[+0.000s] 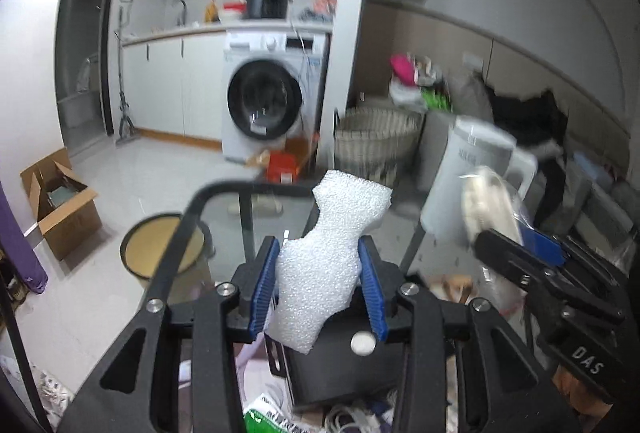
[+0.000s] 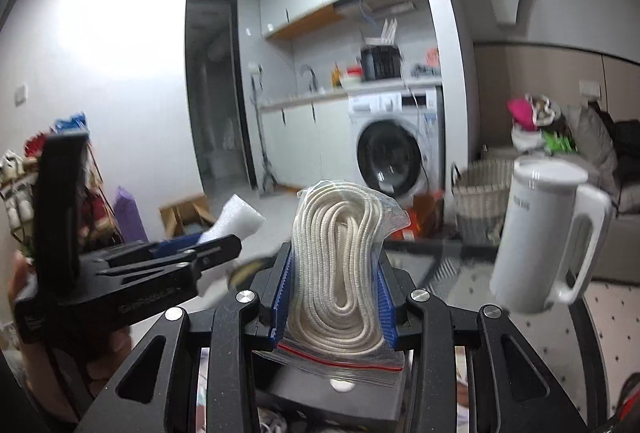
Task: Organize soft objects
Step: 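Lower foam and rope bag into the black box and open both grippers, then move the right gripper to the Adidas lace bag and grasp it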
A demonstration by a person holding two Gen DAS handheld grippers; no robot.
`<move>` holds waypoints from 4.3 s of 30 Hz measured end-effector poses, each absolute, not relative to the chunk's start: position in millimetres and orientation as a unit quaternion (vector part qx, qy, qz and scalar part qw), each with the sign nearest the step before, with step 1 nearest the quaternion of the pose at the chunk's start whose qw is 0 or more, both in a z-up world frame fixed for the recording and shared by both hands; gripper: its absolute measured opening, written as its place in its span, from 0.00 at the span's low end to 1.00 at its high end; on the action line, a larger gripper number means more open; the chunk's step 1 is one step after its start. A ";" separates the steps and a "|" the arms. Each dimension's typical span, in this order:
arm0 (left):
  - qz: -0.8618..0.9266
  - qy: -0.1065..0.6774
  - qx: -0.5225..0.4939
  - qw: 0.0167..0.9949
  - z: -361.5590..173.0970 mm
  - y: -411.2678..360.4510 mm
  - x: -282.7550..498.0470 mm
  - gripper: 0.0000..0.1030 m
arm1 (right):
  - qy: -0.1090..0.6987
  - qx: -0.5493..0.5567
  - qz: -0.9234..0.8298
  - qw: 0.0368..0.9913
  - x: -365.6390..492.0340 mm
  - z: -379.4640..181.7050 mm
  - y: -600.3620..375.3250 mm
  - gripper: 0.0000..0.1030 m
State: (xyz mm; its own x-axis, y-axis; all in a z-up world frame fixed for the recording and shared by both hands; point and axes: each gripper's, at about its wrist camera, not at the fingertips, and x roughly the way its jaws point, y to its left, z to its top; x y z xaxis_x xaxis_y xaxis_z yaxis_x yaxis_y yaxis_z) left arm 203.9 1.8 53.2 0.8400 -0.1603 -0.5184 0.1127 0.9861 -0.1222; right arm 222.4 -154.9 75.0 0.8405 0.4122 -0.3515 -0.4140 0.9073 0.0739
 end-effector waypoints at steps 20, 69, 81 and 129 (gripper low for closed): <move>-0.084 0.471 -0.004 0.878 -36.2 -40.8 253.2 0.38 | 0.424 -0.004 0.226 0.877 304.3 -41.7 -149.5 0.36; -0.071 0.524 0.090 0.844 -81.5 9.1 192.2 0.82 | 0.500 -0.059 0.244 0.829 216.2 -56.2 -151.6 0.52; -0.051 0.516 0.080 0.851 -87.6 12.9 206.8 0.82 | 0.509 -0.066 0.239 0.824 219.9 -69.6 -150.4 0.58; -0.243 0.517 0.194 0.798 -78.9 -22.7 170.4 0.81 | 0.508 -0.086 0.269 0.814 194.6 -63.6 -166.6 0.58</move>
